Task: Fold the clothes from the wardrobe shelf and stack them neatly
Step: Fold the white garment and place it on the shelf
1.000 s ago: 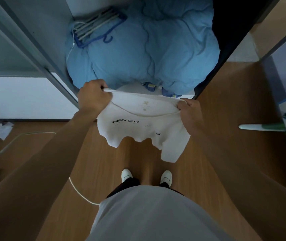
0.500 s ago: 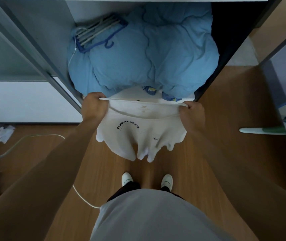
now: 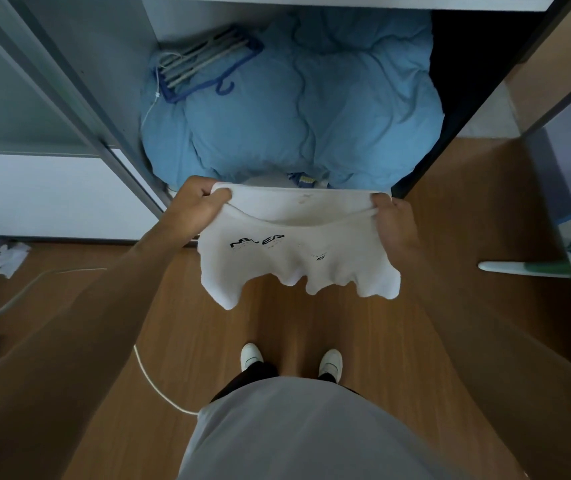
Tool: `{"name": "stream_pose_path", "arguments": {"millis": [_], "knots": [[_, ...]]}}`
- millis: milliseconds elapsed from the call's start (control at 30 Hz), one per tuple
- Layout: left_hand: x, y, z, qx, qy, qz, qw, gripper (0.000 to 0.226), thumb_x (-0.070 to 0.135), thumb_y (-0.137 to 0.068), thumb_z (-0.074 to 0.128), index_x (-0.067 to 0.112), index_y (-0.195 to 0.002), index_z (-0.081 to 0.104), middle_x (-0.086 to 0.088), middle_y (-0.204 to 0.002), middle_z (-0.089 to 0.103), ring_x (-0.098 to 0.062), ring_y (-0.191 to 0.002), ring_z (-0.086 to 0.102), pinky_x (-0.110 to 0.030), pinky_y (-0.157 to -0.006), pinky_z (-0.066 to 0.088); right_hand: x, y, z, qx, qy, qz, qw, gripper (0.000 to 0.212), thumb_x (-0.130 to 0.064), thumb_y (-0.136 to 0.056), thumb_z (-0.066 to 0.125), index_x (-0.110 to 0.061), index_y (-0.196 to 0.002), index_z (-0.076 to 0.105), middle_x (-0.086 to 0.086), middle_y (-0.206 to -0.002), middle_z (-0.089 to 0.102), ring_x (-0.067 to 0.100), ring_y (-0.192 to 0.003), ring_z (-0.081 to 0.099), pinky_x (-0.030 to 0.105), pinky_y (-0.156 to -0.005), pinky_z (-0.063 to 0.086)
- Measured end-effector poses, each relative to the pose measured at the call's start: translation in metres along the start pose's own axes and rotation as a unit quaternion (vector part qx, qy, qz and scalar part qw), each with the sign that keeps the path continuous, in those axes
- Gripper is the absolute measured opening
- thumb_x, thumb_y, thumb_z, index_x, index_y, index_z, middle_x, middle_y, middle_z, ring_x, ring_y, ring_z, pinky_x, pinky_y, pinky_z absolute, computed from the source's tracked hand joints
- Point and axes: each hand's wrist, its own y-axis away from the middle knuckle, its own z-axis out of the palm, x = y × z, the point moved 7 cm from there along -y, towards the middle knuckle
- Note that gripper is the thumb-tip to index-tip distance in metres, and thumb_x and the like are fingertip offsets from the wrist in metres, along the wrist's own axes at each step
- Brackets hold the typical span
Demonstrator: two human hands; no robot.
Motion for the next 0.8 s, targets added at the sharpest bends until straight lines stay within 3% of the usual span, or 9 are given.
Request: {"name": "stream_pose_path", "arguments": {"millis": [100,167,300,367,467,533,633,700,800], "knots": [[-0.008,-0.005,-0.008,0.006,-0.032,0.014,0.999,0.041,0.022,-0.094,0.064,0.019,-0.058,0.048,0.013,-0.049,0.043,-0.001,-0.045,0.04,-0.016,-0.046,0.029,-0.002,-0.002,-0.005,-0.047,0.023,-0.011,0.999,0.03,-0.033,-0.097,0.052,-0.024,-0.072,0.067,-0.009,-0.066,0.067,0.006,-0.064,0.064,0.024,-0.064,0.046],[-0.012,-0.003,-0.006,-0.064,-0.067,0.026,0.995,0.035,0.035,-0.09,0.073,0.014,-0.068,0.054,0.013,-0.056,0.047,-0.001,-0.049,0.042,-0.015,-0.047,0.03,0.002,-0.005,-0.013,-0.048,0.032,-0.011,0.998,0.025,-0.035,-0.095,0.055,-0.028,-0.078,0.071,-0.008,-0.074,0.07,0.009,-0.074,0.066,0.026,-0.069,0.049],[-0.014,0.003,0.016,-0.178,-0.157,0.066,0.969,0.018,0.028,-0.083,0.081,0.018,-0.088,0.067,0.0,-0.08,0.065,-0.016,-0.073,0.059,-0.035,-0.066,0.046,0.009,-0.007,-0.019,-0.005,-0.01,0.026,1.0,0.022,-0.043,-0.091,0.057,-0.029,-0.08,0.07,-0.003,-0.084,0.069,0.017,-0.082,0.065,0.031,-0.067,0.047],[-0.012,0.002,0.025,-0.171,-0.172,0.07,0.968,0.013,0.021,-0.087,0.077,0.011,-0.087,0.068,-0.008,-0.081,0.065,-0.026,-0.076,0.06,-0.044,-0.069,0.048,0.012,-0.007,-0.015,-0.002,-0.018,0.049,0.999,0.023,-0.045,-0.09,0.06,-0.027,-0.079,0.069,0.0,-0.085,0.07,0.017,-0.081,0.065,0.03,-0.066,0.048],[-0.014,0.002,0.03,-0.12,-0.142,0.032,0.982,0.034,0.023,-0.092,0.072,0.003,-0.068,0.06,-0.013,-0.065,0.053,-0.025,-0.064,0.048,-0.037,-0.063,0.036,0.019,-0.005,-0.015,-0.014,-0.018,0.088,0.996,0.026,-0.048,-0.088,0.068,-0.022,-0.085,0.069,0.002,-0.088,0.072,0.019,-0.08,0.068,0.028,-0.062,0.049],[-0.018,0.003,0.034,-0.077,-0.07,-0.028,0.994,0.049,0.034,-0.093,0.069,-0.012,-0.076,0.061,-0.023,-0.068,0.053,-0.023,-0.065,0.049,-0.034,-0.064,0.034,0.025,-0.001,-0.014,-0.027,-0.04,0.119,0.992,0.03,-0.048,-0.083,0.074,-0.02,-0.092,0.069,0.003,-0.088,0.074,0.02,-0.079,0.07,0.028,-0.062,0.053],[-0.026,0.009,0.052,-0.04,0.018,-0.132,0.99,0.061,0.049,-0.091,0.066,-0.013,-0.089,0.066,-0.022,-0.076,0.064,-0.026,-0.067,0.061,-0.034,-0.065,0.041,0.035,0.011,-0.003,-0.048,-0.1,0.177,0.978,0.033,-0.049,-0.079,0.079,-0.022,-0.094,0.066,0.0,-0.078,0.077,0.019,-0.072,0.074,0.027,-0.056,0.056],[-0.027,0.012,0.069,-0.028,0.055,-0.171,0.983,0.055,0.051,-0.089,0.065,-0.004,-0.088,0.07,-0.018,-0.082,0.073,-0.029,-0.074,0.07,-0.031,-0.066,0.047,0.04,0.019,0.012,-0.057,-0.142,0.199,0.968,0.033,-0.05,-0.081,0.077,-0.022,-0.096,0.067,0.003,-0.084,0.078,0.023,-0.077,0.075,0.034,-0.066,0.06],[-0.015,0.016,0.092,-0.024,0.09,-0.188,0.978,0.041,0.052,-0.09,0.062,0.013,-0.078,0.064,-0.002,-0.071,0.065,-0.02,-0.068,0.064,-0.028,-0.057,0.043,0.043,0.034,0.035,-0.055,-0.179,0.217,0.958,0.049,-0.058,-0.086,0.067,-0.019,-0.116,0.068,0.008,-0.106,0.075,0.029,-0.098,0.071,0.045,-0.093,0.055]]}}
